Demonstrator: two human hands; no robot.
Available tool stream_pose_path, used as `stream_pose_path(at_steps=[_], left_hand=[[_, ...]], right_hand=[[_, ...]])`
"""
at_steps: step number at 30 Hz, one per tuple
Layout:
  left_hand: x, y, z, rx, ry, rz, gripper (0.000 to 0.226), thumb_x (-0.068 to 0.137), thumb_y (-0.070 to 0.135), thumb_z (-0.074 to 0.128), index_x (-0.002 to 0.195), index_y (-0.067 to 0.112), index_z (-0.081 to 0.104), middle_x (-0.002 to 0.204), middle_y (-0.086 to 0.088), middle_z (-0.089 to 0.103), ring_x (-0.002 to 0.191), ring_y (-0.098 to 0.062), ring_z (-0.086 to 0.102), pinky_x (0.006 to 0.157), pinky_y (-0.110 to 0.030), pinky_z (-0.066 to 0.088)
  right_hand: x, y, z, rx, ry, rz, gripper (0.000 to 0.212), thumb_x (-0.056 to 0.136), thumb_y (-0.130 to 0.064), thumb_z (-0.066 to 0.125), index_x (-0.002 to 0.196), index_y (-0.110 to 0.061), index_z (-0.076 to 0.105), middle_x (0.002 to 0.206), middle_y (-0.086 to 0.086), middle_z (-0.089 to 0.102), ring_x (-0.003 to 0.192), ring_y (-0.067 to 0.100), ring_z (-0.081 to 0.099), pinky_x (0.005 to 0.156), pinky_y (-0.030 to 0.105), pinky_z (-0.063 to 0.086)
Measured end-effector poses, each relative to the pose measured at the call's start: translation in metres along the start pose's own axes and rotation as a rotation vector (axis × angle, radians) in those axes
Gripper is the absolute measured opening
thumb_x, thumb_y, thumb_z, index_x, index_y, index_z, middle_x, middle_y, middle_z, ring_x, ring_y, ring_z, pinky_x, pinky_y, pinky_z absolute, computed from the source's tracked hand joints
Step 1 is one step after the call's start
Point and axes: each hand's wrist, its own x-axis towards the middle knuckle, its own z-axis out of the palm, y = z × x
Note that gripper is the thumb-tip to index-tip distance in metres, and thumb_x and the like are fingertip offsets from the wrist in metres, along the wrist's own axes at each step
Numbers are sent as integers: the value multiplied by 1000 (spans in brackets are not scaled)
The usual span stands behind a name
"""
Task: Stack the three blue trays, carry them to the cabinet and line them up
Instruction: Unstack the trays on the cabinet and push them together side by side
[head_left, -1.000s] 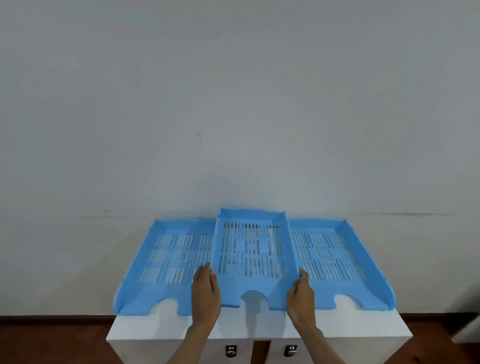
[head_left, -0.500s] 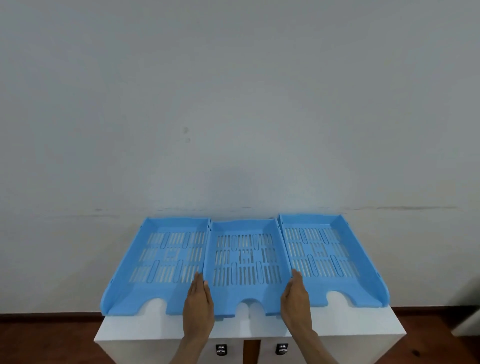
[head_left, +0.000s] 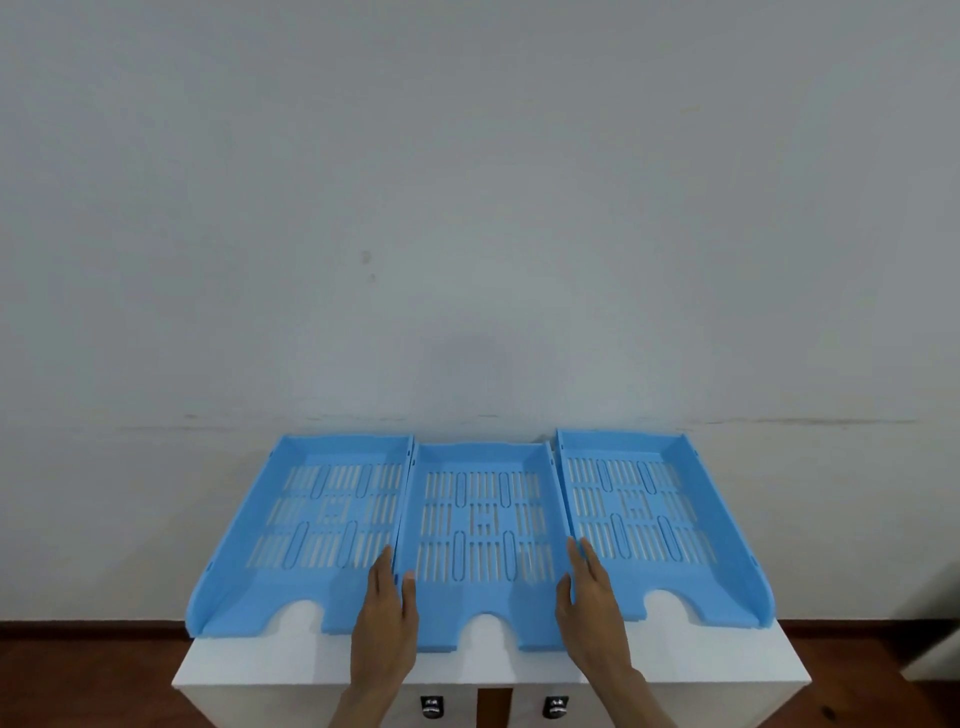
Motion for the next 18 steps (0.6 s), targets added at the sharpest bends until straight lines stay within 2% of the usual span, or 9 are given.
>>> stream_pose_path(at_steps=[3,6,10,13,15,17,18], left_hand=[[15,-5,-3,50,-63,14,64,99,49,35,154,27,12,161,6,22,143,-20,35,110,-43,37],[23,-11,-4,82,-171,62,68,100,42,40,155,25,5,163,7,13,146,-17,27,116,-39,30],[18,-18,-5,76,-159,54,69,98,38,48,155,26,10,161,7,21,141,-17,37,112,-36,34],[19,-17,-6,81,-155,42,73,94,40,54,153,25,14,160,6,25,140,-20,38,110,-38,37],[22,-15,-5,100,-165,61,75,93,39,56,152,24,12,162,6,18,138,-20,41,106,-37,41],[26,-14,-3,131,-182,93,78,94,36,55,154,25,7,164,12,3,137,-17,42,101,-34,44],[28,-14,-2,139,-185,104,78,95,34,55,154,25,5,163,15,-2,136,-15,42,99,-32,45]], right_hand=[[12,7,-4,-10,-62,17,63,102,-23,43,156,-18,12,164,-1,15,148,20,25,111,34,37],[14,13,-1,-18,-115,9,63,103,-22,41,157,-18,8,164,0,16,147,21,29,114,33,33],[1,18,4,2,-27,12,60,100,-22,47,154,-20,23,158,-2,34,137,20,45,106,35,44],[-4,20,5,8,18,-7,58,96,-22,54,150,-21,33,151,-2,43,124,18,55,91,34,54],[-1,17,3,7,-7,-14,63,94,-24,56,150,-21,28,155,-2,36,127,18,53,89,32,53],[4,13,4,-27,-61,-27,75,94,-27,54,156,-20,13,163,-5,18,138,17,42,93,30,50],[5,11,5,-42,-74,-32,77,95,-27,52,157,-21,7,165,-6,11,139,17,40,90,28,51]])
